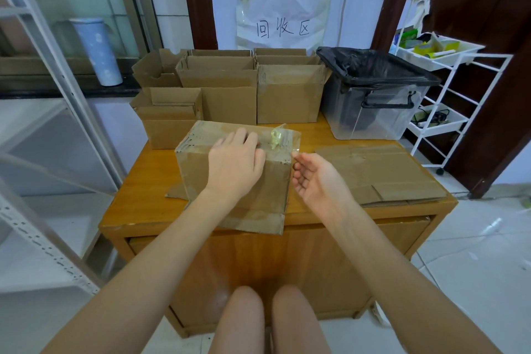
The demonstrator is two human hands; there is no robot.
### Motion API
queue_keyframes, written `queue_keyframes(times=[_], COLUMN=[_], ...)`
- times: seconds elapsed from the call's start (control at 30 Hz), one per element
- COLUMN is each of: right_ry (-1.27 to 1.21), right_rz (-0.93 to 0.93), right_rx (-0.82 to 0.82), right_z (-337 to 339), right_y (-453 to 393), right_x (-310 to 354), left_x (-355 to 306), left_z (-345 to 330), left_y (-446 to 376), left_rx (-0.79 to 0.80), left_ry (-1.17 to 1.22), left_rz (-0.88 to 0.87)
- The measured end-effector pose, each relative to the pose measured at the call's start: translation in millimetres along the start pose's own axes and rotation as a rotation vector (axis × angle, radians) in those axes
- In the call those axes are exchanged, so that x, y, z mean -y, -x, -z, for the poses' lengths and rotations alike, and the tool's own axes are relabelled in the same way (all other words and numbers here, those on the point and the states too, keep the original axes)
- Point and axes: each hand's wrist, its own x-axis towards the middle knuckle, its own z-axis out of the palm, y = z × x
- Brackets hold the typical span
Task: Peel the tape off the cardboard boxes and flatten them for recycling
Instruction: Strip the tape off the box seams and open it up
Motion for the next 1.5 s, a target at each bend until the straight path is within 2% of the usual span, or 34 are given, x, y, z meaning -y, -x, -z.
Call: queue_keyframes(times=[0.17,0.4,0.5,0.6,0.8,0.87,0.93,1.0,1.17,1.27,1.4,1.5], right_ry=[0.200,0.298,0.435,0.637,1.276,1.250,1.132,0.966,0.639,0.470,0.661,0.621], right_rz=[0.160,0.331,0.437,0.586,0.888,0.890,0.871,0.824,0.782,0.658,0.649,0.723], right_rx=[0.064,0.059,0.069,0.085,0.071,0.044,0.022,0.036,0.168,0.141,0.119,0.076], right_z=[11.9,14.6,16.4,17.4,3.8,0.0,0.8,5.7,27.6,29.1,23.1,20.2], right_y=[1.6,-3.9,-5.2,-7.6,-10.4,-10.1,-10.0,-9.5,-11.9,-14.4,-17.8,-19.2], right_x=[-9.7,-15.2,-11.6,-4.8,3.2,-1.3,-5.6,-11.6,-32.6,-32.6,-35.2,-40.4], left_x=[-2.0,-3.4,-3.4,-4.6,-5.7,-8.7,-13.9,-19.8,-35.5,-39.9,-38.4,-37.5], left_z=[1.4,3.4,3.1,2.8,5.6,11.4,17.2,20.9,20.2,15.8,15.4,18.1], left_y=[0.3,1.2,1.0,1.5,-2.4,-5.8,-11.9,-17.8,-23.1,-21.8,-21.8,-23.8], left_rx=[0.009,-0.007,-0.016,-0.015,0.068,0.188,0.342,0.423,0.496,0.488,0.508,0.554], left_ry=[0.021,0.023,0.023,0.025,0.026,0.029,-0.010,-0.054,-0.160,-0.139,-0.121,-0.095], left_rz=[0.017,0.019,0.018,0.021,0.037,0.067,0.110,0.129,0.173,0.188,0.181,0.172])
